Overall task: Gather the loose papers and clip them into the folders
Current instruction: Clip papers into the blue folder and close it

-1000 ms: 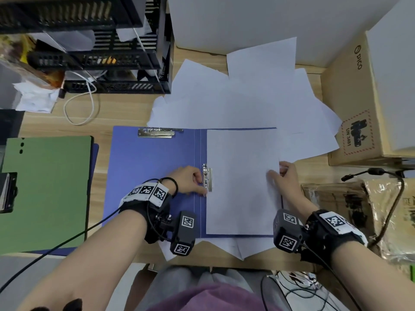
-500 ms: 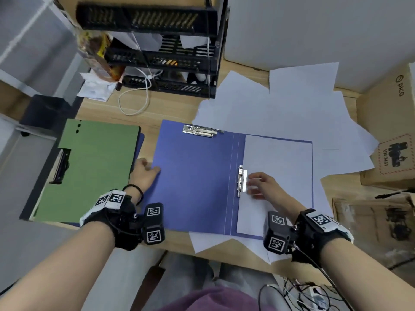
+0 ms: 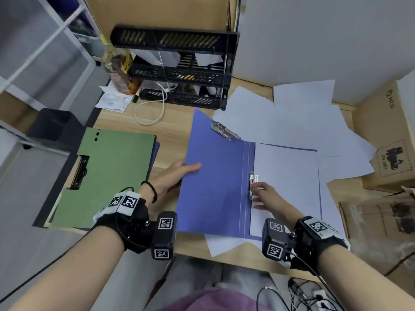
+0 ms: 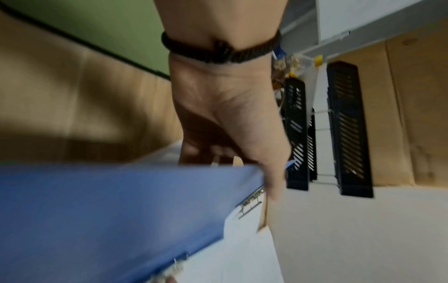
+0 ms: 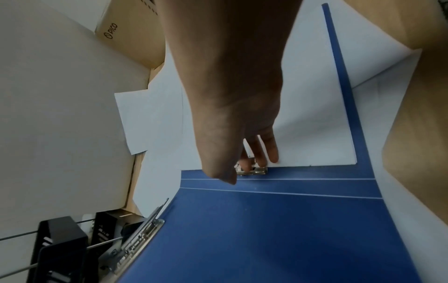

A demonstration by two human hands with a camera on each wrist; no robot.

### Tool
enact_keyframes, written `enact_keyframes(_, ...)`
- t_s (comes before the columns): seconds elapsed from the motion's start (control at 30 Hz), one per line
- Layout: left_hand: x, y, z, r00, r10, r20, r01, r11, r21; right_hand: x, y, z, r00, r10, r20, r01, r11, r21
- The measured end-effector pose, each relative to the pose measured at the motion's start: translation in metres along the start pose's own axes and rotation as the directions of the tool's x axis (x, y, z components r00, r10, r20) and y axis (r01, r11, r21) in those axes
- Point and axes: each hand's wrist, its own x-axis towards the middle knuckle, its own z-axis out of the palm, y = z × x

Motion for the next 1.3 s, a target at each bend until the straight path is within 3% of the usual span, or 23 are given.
enact_keyframes(0.13,0.009,0.031,0.035,0.990,0.037,0.139,-0.022,0.994,-0.111,-0.017,-0.013,-0.012,0.992,-0.096,0.086,0.100,0.994,-0.041)
enact_keyframes(0.23,0.018,0.044,0.057,0.977,0.043,0.210,-0.055,0.997,0.051,-0.034,-0.037,-0.021,0.976,-0.167,0.138,0.153,0.983,0.103)
enact_keyframes(0.3,0.027,0.044,0.065,0.979,0.057,0.198,-0.096,0.976,0.193,-0.046,-0.055,-0.026,0.965,-0.206,0.160,0.168,0.960,0.223)
enact_keyframes(0.4,0.038,0.039,0.071,0.982,0.042,0.185,-0.091,0.960,0.266,-0.059,-0.081,-0.030,0.949,-0.247,0.196,0.178,0.933,0.313)
enact_keyframes(0.5,0.038,0.040,0.078,0.973,0.073,0.220,-0.129,0.960,0.249,-0.065,-0.105,-0.028,0.922,-0.279,0.268,0.229,0.952,0.203)
enact_keyframes(0.6,0.040,0.045,0.079,0.969,0.088,0.233,-0.150,0.952,0.265,-0.066,-0.124,-0.022,0.924,-0.305,0.230,0.316,0.949,-0.012)
enact_keyframes(0.67,0.048,0.045,0.072,0.981,0.099,0.166,-0.142,0.952,0.271,-0.063,-0.131,-0.019,0.936,-0.296,0.192,0.313,0.948,-0.064)
enact_keyframes(0.77,0.069,0.030,0.044,0.985,0.095,-0.142,-0.054,0.961,0.270,-0.059,-0.132,-0.018,0.940,-0.257,0.224,0.271,0.962,-0.036)
enact_keyframes(0.83,0.082,0.009,0.021,0.931,-0.010,-0.365,0.101,0.968,0.229,-0.057,-0.131,-0.019,0.930,-0.255,0.264,0.276,0.960,-0.046)
enact_keyframes(0.9,0.088,-0.012,0.006,0.889,-0.165,-0.426,0.255,0.953,0.164,-0.056,-0.131,-0.020,0.926,-0.247,0.285,0.273,0.960,-0.055)
enact_keyframes(0.97,0.092,-0.026,0.003,0.869,-0.297,-0.396,0.343,0.938,0.050,-0.054,-0.131,-0.020,0.928,-0.234,0.289,0.261,0.964,-0.058)
enact_keyframes(1.07,0.087,-0.022,0.014,0.866,-0.375,-0.332,0.344,0.927,-0.148,-0.052,-0.132,-0.020,0.927,-0.218,0.304,0.249,0.966,-0.066)
enact_keyframes(1.2,0.084,0.001,0.028,0.929,-0.324,-0.177,0.264,0.919,-0.293,-0.049,-0.132,-0.016,0.925,-0.213,0.316,0.243,0.968,-0.058)
enact_keyframes(1.3,0.084,0.019,0.031,0.958,-0.237,-0.162,0.212,0.965,-0.156,-0.046,-0.131,-0.011,0.925,-0.219,0.311,0.249,0.967,-0.061)
